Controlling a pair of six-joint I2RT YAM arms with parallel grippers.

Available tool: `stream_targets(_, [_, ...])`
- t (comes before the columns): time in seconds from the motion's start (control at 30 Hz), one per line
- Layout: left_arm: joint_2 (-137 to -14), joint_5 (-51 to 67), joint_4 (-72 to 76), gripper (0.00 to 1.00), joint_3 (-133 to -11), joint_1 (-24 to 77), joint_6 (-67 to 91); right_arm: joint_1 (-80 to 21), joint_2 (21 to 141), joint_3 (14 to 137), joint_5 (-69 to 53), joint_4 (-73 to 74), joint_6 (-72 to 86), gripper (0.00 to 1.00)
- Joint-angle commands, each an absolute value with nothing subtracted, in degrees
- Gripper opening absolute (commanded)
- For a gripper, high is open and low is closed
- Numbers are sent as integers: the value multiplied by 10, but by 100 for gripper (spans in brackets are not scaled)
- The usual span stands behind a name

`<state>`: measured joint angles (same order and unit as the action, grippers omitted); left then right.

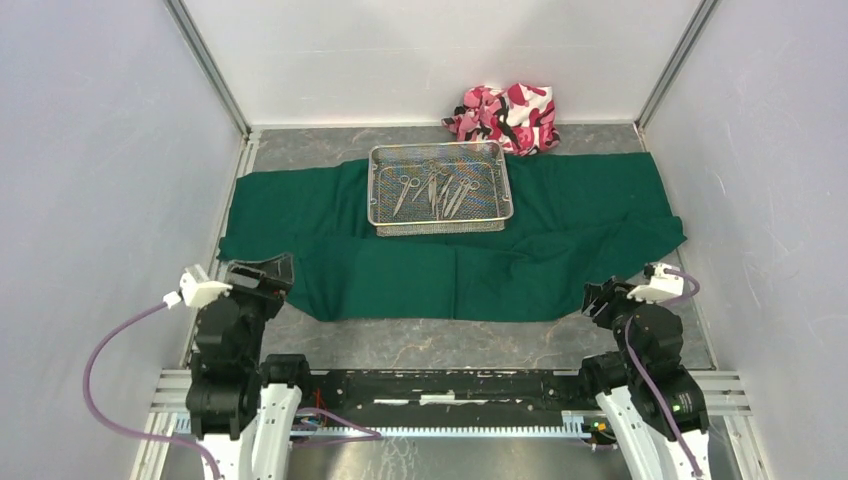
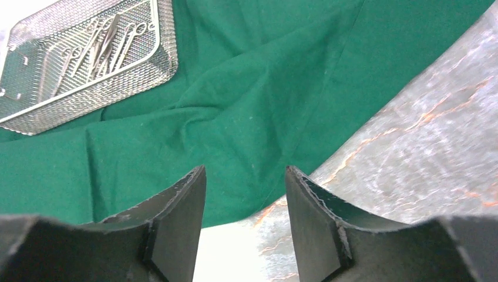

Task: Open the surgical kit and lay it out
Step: Open the surgical kit at the center of the board, then smooth out the surgical kit at the center of the board.

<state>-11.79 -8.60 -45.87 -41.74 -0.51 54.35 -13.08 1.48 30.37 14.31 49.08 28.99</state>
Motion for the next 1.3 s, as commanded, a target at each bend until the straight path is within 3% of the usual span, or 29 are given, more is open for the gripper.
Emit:
stream_targets(0.0, [-88,-123,-488,88,-460,-7,493,-133,55,346,171,488,202,59])
stream_targets(0.17, [-173,-127,-449,93,-488,11,426,-133,158,338,105,420,175,64])
stream_targets(0.23, [-215,-117,-422,96,-485,16,410,-133,213,331,83,386,188,73])
stream_targets(0.33, [-297,-83,-391,96,-499,16,376,-133,299,332,77,335,184,76])
stream_targets(0.43, [-379,-35,-364,96,-520,15,338,-133,400,356,139,312,177,78])
stream_targets(0.5, [-419,-7,-346,96,-532,16,314,-130,454,367,210,309,187,89])
stream_targets(0.57, [-448,33,-323,96,-533,16,285,-113,494,375,252,300,194,93])
stream_targets(0.8, [-489,37,-267,96,-519,55,236,43,577,363,192,184,200,88])
stream_targets(1.1, [-491,-76,-248,96,-463,189,207,81,814,507,270,114,170,84])
stream_targets(1.27, [-474,-124,-257,97,-461,230,198,81,936,612,342,147,152,85])
